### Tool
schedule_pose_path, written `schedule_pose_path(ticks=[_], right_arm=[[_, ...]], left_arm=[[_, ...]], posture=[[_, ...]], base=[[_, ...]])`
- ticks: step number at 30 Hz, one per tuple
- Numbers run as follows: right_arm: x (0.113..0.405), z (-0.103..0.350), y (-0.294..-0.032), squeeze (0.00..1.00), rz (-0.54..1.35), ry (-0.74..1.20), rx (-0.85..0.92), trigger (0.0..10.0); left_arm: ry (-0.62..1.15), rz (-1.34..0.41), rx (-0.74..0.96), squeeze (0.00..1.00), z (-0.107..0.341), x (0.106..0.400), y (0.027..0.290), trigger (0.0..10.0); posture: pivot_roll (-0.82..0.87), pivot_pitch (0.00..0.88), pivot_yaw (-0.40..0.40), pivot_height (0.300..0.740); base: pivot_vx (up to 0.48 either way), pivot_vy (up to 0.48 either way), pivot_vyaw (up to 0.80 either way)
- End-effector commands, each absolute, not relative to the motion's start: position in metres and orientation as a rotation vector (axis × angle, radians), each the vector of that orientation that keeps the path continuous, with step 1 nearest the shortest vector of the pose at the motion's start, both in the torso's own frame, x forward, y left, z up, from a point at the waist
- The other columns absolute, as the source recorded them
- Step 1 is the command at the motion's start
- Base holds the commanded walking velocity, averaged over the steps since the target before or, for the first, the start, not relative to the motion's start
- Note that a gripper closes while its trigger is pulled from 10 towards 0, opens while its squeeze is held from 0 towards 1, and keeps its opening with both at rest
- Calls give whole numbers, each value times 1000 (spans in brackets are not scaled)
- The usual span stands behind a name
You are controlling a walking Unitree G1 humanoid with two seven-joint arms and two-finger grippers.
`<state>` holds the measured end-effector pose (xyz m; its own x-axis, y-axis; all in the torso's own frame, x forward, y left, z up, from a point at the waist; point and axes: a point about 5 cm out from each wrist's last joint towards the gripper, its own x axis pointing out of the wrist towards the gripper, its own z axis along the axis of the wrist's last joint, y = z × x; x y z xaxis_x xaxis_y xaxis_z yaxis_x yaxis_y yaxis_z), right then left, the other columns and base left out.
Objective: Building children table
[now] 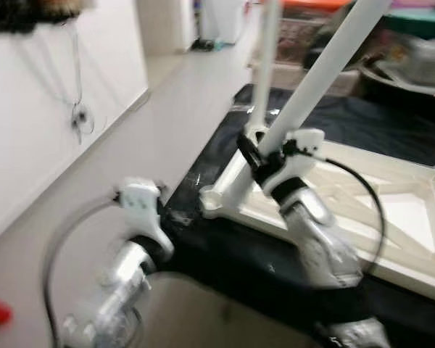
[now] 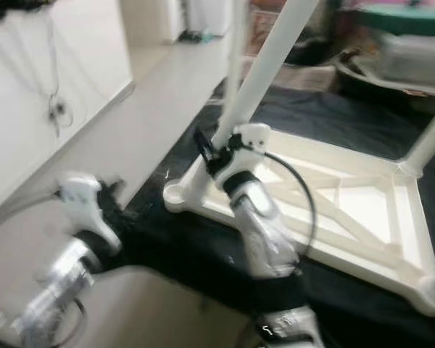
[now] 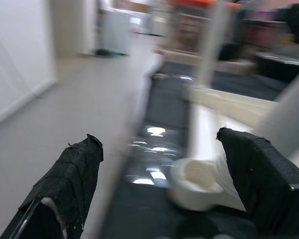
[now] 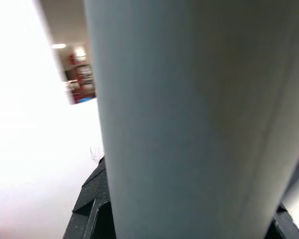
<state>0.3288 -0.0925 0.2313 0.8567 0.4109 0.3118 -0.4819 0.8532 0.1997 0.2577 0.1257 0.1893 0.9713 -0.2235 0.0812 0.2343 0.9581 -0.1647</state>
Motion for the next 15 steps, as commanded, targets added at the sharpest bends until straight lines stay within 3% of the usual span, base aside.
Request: schedule_pose_path(ticks=[1, 5, 15], right_arm=[[329, 235, -99, 0, 451, -290, 268, 10000], [329, 236, -100, 0, 446, -294, 273, 10000], [331, 240, -102, 0, 429, -314, 287, 10000]], left_arm=[[-69, -222, -166, 0, 191, 258, 124, 10000], [-99, -179, -134, 0, 198, 262, 129, 10000], [-185, -65, -60, 0, 220, 273, 145, 10000]], posture=[[67, 70, -66, 740], [67, 76, -67, 740], [65, 80, -69, 740]], base=[[0, 0, 800], [0, 0, 800], [0, 0, 0]])
